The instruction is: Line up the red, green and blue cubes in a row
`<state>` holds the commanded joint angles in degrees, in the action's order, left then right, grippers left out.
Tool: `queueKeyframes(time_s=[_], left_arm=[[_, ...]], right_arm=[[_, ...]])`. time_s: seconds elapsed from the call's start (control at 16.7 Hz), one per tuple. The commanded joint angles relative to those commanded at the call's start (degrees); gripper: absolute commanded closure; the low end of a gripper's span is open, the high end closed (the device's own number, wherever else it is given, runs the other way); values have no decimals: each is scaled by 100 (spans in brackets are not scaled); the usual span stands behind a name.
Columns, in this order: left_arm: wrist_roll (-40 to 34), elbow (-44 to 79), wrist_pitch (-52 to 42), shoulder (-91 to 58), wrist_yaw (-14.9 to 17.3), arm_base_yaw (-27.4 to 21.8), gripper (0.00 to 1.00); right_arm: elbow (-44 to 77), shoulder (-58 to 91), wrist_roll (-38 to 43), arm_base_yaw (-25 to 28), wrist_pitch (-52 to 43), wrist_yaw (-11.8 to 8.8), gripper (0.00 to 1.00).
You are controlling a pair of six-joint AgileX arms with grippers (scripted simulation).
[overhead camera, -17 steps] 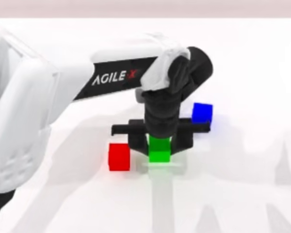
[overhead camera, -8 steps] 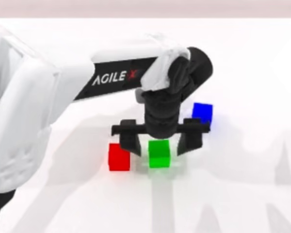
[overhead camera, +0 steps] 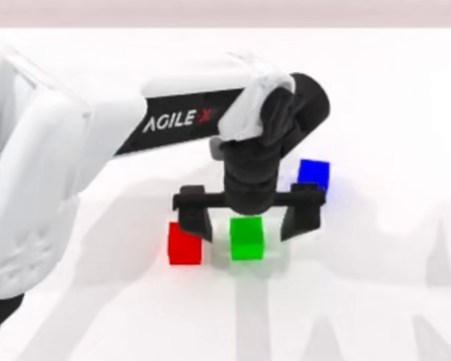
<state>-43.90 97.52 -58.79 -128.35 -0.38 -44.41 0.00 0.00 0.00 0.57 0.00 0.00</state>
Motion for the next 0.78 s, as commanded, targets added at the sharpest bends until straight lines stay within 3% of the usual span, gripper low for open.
queueKeyframes(time_s=[0.54,0.78], left_arm=[[-25,1063,-1364,286,-3,90,0],[-22,1097,-1403,287,-3,65,0]], right_arm=[[0,0,0,0,0,0,0],[1,1,0,0,-1,0,0]])
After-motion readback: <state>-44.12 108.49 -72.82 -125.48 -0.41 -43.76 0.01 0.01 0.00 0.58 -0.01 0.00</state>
